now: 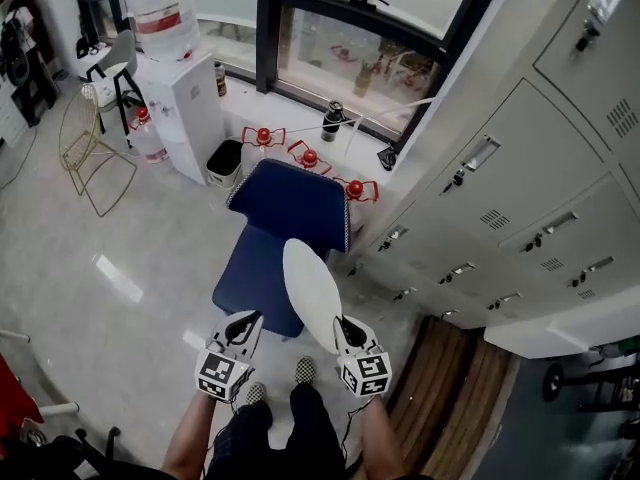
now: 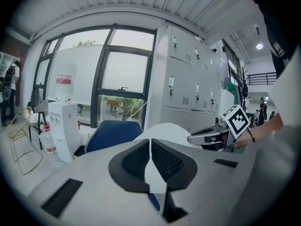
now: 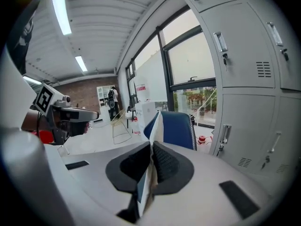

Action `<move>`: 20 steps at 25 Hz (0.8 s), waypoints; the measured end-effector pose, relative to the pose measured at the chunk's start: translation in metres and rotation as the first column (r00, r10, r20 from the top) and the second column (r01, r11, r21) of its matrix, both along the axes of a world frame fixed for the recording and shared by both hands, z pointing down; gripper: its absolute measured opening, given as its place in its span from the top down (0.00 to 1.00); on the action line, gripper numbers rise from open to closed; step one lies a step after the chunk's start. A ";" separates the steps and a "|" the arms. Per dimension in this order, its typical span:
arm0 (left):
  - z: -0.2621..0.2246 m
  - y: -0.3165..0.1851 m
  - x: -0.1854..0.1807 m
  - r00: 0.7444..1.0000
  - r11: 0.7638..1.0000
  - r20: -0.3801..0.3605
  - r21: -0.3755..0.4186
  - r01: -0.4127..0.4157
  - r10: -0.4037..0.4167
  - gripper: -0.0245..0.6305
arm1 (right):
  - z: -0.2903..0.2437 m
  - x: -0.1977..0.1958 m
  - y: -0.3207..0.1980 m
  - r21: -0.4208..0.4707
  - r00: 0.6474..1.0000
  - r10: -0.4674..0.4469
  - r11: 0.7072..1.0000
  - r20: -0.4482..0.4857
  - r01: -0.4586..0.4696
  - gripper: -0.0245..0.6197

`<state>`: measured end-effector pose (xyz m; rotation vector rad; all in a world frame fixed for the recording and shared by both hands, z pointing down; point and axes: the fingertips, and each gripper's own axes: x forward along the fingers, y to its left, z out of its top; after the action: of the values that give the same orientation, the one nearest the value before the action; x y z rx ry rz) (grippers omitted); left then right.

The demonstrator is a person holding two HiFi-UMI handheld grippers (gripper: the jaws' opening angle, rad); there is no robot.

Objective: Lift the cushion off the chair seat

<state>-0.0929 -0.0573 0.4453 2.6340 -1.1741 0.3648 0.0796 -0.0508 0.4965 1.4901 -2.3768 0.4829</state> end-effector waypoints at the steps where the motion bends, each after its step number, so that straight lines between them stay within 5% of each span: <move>1: -0.010 0.004 -0.002 1.000 1.000 0.000 0.012 -0.004 0.004 0.92 | -0.012 -0.001 0.003 0.011 1.000 0.004 1.000 0.003 -0.004 0.90; 20: -0.144 0.060 -0.042 1.000 0.979 -0.011 0.204 0.005 -0.003 0.92 | -0.175 -0.035 0.072 0.210 0.997 0.004 0.977 0.073 -0.020 0.90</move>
<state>-0.1352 0.0024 0.3011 2.8020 -1.2761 0.2398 0.0450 0.0210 0.3220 1.6010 -2.5443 0.2992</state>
